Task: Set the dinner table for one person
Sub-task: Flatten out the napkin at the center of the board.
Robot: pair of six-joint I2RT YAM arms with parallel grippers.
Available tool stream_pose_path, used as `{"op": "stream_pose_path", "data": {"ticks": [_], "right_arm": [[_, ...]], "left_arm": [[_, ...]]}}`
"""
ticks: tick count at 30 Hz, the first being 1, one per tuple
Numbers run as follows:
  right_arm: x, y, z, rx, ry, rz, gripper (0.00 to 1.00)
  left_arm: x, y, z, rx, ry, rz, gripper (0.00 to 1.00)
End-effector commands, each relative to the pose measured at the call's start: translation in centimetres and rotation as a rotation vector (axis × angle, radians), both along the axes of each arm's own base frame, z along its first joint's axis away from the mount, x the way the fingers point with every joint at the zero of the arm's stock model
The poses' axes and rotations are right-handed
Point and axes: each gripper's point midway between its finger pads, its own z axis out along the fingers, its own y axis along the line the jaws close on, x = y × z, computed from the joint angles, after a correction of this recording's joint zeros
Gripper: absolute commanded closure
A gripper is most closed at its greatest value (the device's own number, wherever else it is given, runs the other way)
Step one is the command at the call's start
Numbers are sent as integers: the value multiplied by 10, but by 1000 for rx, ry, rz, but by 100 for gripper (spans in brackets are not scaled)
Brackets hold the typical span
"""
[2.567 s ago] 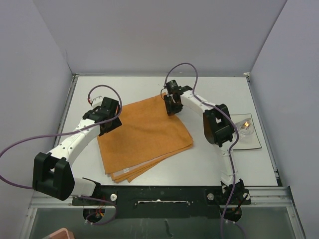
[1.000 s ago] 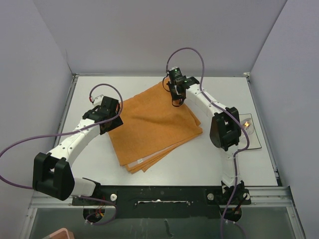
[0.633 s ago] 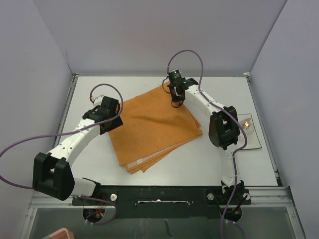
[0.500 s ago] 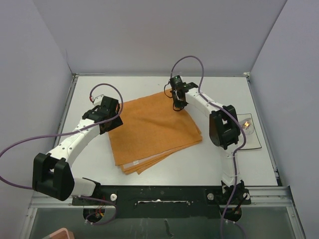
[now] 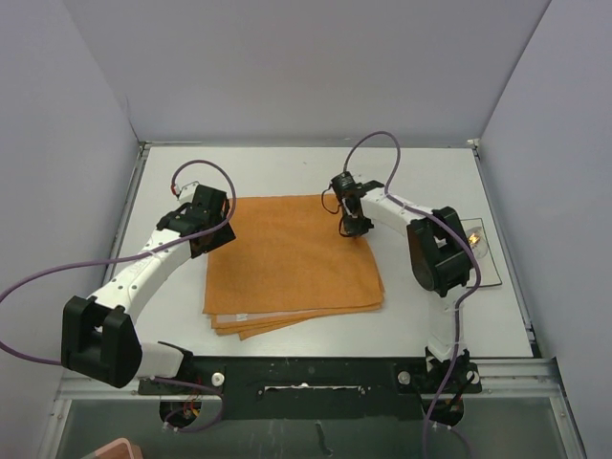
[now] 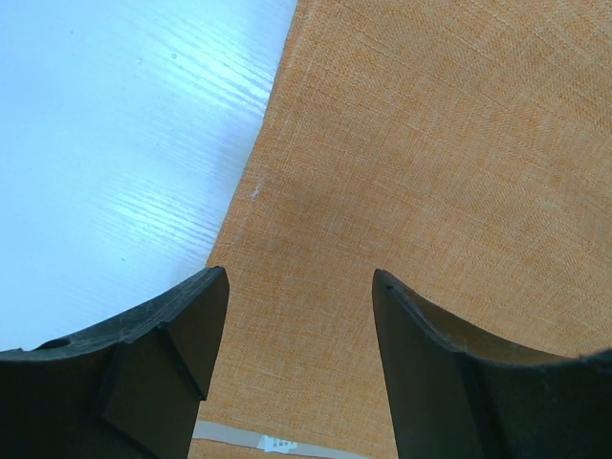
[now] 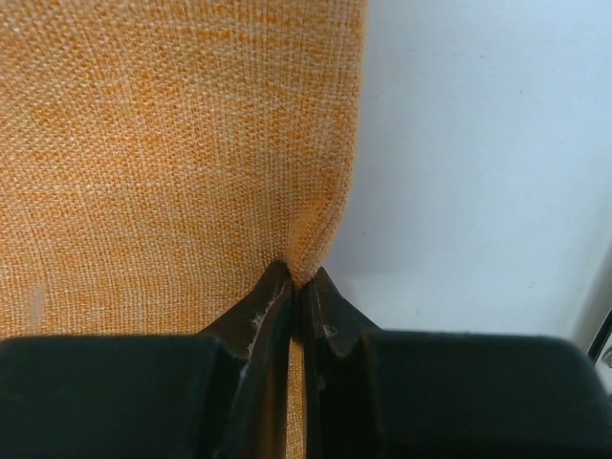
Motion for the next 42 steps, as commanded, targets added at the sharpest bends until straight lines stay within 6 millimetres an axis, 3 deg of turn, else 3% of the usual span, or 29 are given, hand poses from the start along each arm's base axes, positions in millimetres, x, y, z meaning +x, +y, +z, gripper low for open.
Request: {"op": "stream_pose_path", "data": {"ticks": [1, 3, 6, 8, 13, 15, 19, 23, 26, 29, 32, 36, 42], "right_arm": [[17, -18, 30, -16, -88, -82, 100], [24, -16, 42, -10, -113, -84, 99], [34, -12, 59, -12, -155, -56, 68], [44, -9, 77, -7, -217, -26, 54], [69, 8, 133, 22, -432, 106, 45], [71, 9, 145, 30, -451, 108, 46], [48, 10, 139, 9, -375, 104, 53], [14, 14, 122, -6, -315, 113, 54], [-9, 9, 108, -45, -265, 96, 54], [-21, 0, 95, -71, -235, 76, 54], [-17, -11, 86, -89, -222, 62, 54], [2, -18, 85, -99, -220, 47, 55], [33, -5, 82, -92, -221, 84, 55]], "left_arm": [[11, -4, 32, -37, -107, -3, 40], [11, -4, 32, -40, -112, -1, 40], [11, -4, 33, -43, -117, 2, 40], [10, -4, 34, -43, -117, 2, 40], [9, -4, 36, -45, -124, -7, 40], [8, -5, 37, -50, -129, -11, 40], [8, -6, 39, -55, -133, -17, 40], [9, -6, 41, -57, -138, -20, 39], [9, -8, 41, -65, -140, -27, 40], [9, -11, 40, -75, -137, -33, 40], [7, -12, 37, -79, -129, -37, 40], [6, -13, 38, -81, -132, -38, 40], [6, -12, 39, -72, -134, -43, 40]]}}
